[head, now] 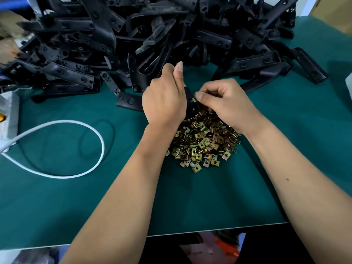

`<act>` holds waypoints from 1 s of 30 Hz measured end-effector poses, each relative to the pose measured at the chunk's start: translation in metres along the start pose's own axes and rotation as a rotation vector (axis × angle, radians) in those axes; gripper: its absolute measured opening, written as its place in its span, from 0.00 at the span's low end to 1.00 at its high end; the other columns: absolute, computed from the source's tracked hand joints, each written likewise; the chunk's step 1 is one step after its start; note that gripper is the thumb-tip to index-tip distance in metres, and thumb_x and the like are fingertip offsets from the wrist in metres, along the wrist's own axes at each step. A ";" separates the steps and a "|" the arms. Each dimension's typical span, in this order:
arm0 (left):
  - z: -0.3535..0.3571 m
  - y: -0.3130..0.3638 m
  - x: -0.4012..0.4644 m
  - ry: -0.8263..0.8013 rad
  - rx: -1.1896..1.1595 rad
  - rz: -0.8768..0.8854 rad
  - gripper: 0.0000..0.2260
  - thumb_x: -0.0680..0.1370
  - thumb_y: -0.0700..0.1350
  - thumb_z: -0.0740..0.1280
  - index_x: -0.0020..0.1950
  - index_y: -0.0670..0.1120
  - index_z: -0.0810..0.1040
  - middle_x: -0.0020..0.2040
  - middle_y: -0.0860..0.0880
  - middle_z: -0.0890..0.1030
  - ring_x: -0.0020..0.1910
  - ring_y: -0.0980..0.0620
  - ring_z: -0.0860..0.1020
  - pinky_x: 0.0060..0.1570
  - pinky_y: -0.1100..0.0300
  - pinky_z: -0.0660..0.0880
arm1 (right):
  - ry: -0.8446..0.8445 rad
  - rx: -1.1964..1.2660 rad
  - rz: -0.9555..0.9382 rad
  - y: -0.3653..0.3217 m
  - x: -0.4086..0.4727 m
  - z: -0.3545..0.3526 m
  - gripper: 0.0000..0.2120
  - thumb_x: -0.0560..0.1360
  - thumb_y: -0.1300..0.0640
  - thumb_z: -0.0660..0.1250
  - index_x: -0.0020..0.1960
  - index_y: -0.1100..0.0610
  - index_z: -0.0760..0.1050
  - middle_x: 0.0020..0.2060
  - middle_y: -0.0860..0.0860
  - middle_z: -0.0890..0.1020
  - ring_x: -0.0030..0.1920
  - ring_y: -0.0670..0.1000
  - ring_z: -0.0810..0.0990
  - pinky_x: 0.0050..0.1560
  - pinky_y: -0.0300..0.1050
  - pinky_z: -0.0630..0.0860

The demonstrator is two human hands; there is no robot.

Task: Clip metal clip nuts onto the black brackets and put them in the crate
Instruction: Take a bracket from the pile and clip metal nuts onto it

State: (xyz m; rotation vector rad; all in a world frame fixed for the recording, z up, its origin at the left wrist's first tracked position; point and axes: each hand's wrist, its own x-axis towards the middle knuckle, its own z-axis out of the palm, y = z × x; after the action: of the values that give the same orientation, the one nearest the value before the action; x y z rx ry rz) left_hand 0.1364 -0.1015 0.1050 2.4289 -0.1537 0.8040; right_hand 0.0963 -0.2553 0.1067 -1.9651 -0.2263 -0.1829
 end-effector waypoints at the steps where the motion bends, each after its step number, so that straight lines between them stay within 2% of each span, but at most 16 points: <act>1: 0.000 0.001 0.000 0.003 0.003 -0.013 0.22 0.87 0.57 0.48 0.52 0.46 0.75 0.32 0.54 0.69 0.33 0.45 0.68 0.36 0.53 0.61 | -0.003 0.001 -0.005 -0.001 0.000 0.001 0.12 0.80 0.55 0.69 0.40 0.58 0.82 0.30 0.50 0.81 0.33 0.43 0.75 0.40 0.39 0.70; 3: 0.001 0.003 -0.001 0.007 0.006 -0.039 0.22 0.87 0.57 0.47 0.52 0.46 0.75 0.33 0.54 0.70 0.33 0.45 0.67 0.36 0.53 0.60 | -0.013 0.008 -0.010 -0.003 -0.001 0.003 0.12 0.80 0.56 0.69 0.40 0.58 0.82 0.32 0.55 0.81 0.34 0.45 0.76 0.41 0.41 0.71; 5: 0.001 0.004 -0.002 0.013 -0.005 -0.058 0.23 0.87 0.58 0.47 0.52 0.46 0.76 0.37 0.50 0.77 0.34 0.45 0.69 0.36 0.53 0.61 | -0.013 0.017 -0.006 -0.004 -0.002 0.005 0.12 0.80 0.56 0.69 0.40 0.58 0.82 0.34 0.60 0.81 0.36 0.49 0.76 0.44 0.47 0.72; 9: 0.002 0.004 -0.002 0.034 -0.027 -0.085 0.23 0.86 0.58 0.46 0.53 0.46 0.75 0.42 0.48 0.84 0.39 0.40 0.79 0.37 0.52 0.64 | 0.038 -0.033 -0.017 -0.005 -0.002 0.008 0.13 0.81 0.55 0.68 0.40 0.61 0.81 0.33 0.58 0.79 0.34 0.50 0.75 0.42 0.50 0.72; 12: 0.004 0.006 0.001 0.015 -0.079 -0.152 0.23 0.87 0.58 0.46 0.55 0.46 0.75 0.45 0.49 0.85 0.45 0.39 0.81 0.39 0.49 0.70 | 0.106 -0.096 -0.055 -0.003 0.000 0.011 0.18 0.83 0.54 0.65 0.42 0.67 0.78 0.35 0.65 0.78 0.37 0.63 0.76 0.41 0.56 0.75; 13: 0.005 0.005 0.002 0.018 -0.076 -0.166 0.23 0.87 0.58 0.46 0.56 0.46 0.75 0.46 0.48 0.85 0.46 0.38 0.81 0.39 0.49 0.69 | 0.118 -0.119 -0.065 -0.002 0.001 0.011 0.18 0.83 0.53 0.65 0.43 0.67 0.78 0.35 0.63 0.79 0.37 0.62 0.77 0.41 0.56 0.75; 14: 0.005 0.003 0.004 0.024 -0.058 -0.172 0.22 0.87 0.58 0.46 0.57 0.45 0.74 0.47 0.47 0.85 0.46 0.37 0.80 0.39 0.49 0.66 | 0.127 -0.132 -0.072 -0.003 0.001 0.012 0.15 0.82 0.53 0.66 0.46 0.65 0.81 0.34 0.57 0.81 0.37 0.55 0.80 0.42 0.51 0.76; 15: 0.006 0.001 0.005 0.028 -0.037 -0.172 0.22 0.87 0.58 0.47 0.57 0.45 0.74 0.48 0.47 0.85 0.47 0.37 0.80 0.39 0.50 0.64 | 0.127 -0.159 -0.078 -0.004 -0.001 0.013 0.10 0.80 0.53 0.69 0.50 0.60 0.84 0.37 0.48 0.83 0.39 0.45 0.81 0.44 0.41 0.76; 16: 0.005 -0.001 0.005 0.028 -0.023 -0.164 0.22 0.87 0.59 0.47 0.57 0.45 0.73 0.48 0.48 0.85 0.47 0.37 0.80 0.40 0.51 0.63 | 0.127 -0.207 -0.087 -0.007 -0.002 0.014 0.08 0.78 0.54 0.72 0.54 0.56 0.85 0.42 0.43 0.84 0.44 0.39 0.82 0.49 0.32 0.75; 17: 0.005 -0.002 0.005 0.029 -0.023 -0.148 0.22 0.87 0.59 0.48 0.57 0.44 0.73 0.48 0.49 0.85 0.47 0.38 0.80 0.40 0.51 0.63 | 0.135 -0.267 -0.103 -0.008 -0.003 0.016 0.11 0.76 0.54 0.75 0.58 0.55 0.84 0.46 0.42 0.85 0.49 0.38 0.82 0.52 0.28 0.73; 18: 0.004 -0.002 0.004 0.035 -0.035 -0.127 0.22 0.87 0.59 0.49 0.56 0.44 0.73 0.47 0.50 0.85 0.47 0.39 0.80 0.40 0.52 0.62 | 0.145 -0.303 -0.117 -0.008 -0.003 0.018 0.13 0.74 0.54 0.77 0.58 0.54 0.84 0.47 0.43 0.85 0.50 0.39 0.81 0.53 0.27 0.72; 20: 0.000 -0.003 0.004 0.048 -0.075 -0.075 0.21 0.87 0.58 0.52 0.53 0.43 0.73 0.43 0.52 0.84 0.44 0.39 0.79 0.39 0.53 0.60 | 0.195 -0.315 -0.129 -0.008 -0.003 0.019 0.12 0.73 0.54 0.78 0.55 0.54 0.85 0.44 0.44 0.85 0.45 0.39 0.81 0.50 0.28 0.73; 25: -0.005 -0.007 0.008 -0.003 -0.158 -0.024 0.19 0.87 0.56 0.52 0.45 0.45 0.70 0.32 0.52 0.70 0.35 0.40 0.73 0.36 0.52 0.59 | 0.234 -0.248 -0.138 -0.006 -0.004 0.012 0.07 0.72 0.58 0.78 0.50 0.56 0.86 0.38 0.41 0.83 0.38 0.36 0.79 0.43 0.28 0.71; 30: -0.005 -0.005 0.005 0.037 -0.135 -0.066 0.20 0.88 0.55 0.51 0.46 0.44 0.72 0.37 0.44 0.78 0.36 0.39 0.75 0.36 0.49 0.66 | 0.198 -0.272 -0.169 -0.005 -0.004 0.016 0.06 0.72 0.58 0.78 0.48 0.57 0.86 0.37 0.42 0.82 0.37 0.39 0.78 0.40 0.29 0.71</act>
State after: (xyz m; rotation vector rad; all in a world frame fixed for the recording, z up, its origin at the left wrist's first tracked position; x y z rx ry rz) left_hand 0.1399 -0.0942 0.1088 2.2791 -0.1092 0.7829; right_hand 0.0916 -0.2385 0.1036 -2.1791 -0.2474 -0.5401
